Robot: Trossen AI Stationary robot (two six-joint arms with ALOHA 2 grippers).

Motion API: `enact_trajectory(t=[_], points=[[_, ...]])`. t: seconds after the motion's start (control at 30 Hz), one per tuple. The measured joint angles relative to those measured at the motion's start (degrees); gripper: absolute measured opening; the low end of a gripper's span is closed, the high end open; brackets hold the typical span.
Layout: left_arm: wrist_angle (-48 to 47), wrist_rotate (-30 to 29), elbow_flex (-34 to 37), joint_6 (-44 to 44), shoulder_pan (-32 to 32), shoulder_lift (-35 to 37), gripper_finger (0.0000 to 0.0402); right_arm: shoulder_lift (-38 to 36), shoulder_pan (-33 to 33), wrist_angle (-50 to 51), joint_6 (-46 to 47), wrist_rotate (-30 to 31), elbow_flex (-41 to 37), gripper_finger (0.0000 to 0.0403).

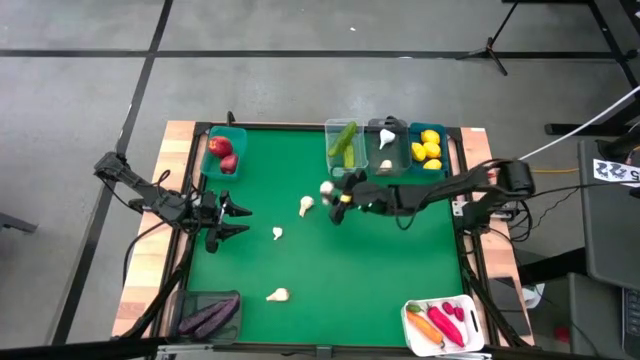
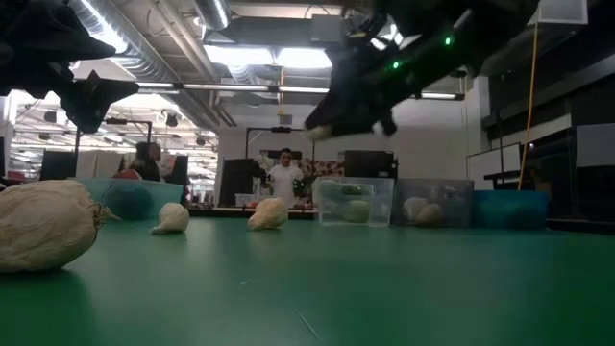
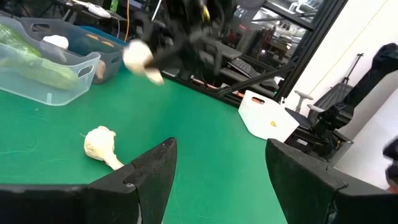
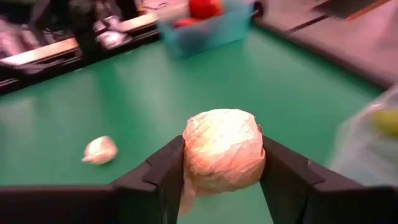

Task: Sort produce into baskets
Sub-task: Put the white garlic into the top black transparent bin

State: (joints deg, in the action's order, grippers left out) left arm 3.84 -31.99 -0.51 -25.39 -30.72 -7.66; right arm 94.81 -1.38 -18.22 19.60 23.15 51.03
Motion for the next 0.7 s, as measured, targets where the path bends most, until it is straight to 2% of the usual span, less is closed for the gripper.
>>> enact_trajectory(t=[0.23, 0.4, 0.53, 0.7], points=[[0.00, 0.00, 0.00, 0.00, 0.02, 0.00, 0.0240, -11.04, 6.09, 14.44, -2.12, 8.68, 0.00, 0.0179], [0.00, 0.00, 0.00, 0.02, 0.02, 0.00, 0.0240, -15.10, 12.42, 23.28, -2.33, 15.14, 0.02, 0.0179], [0.00, 0.00, 0.00, 0.02, 0.00, 0.00, 0.0240, -15.48, 18.59, 27.56, -1.05, 15.21, 0.02, 0.0179], [0.00, -0.02, 0.00, 0.02, 0.00, 0.00, 0.0240, -14.98, 25.10, 31.69, 8.44, 12.46, -0.02, 0.0179]])
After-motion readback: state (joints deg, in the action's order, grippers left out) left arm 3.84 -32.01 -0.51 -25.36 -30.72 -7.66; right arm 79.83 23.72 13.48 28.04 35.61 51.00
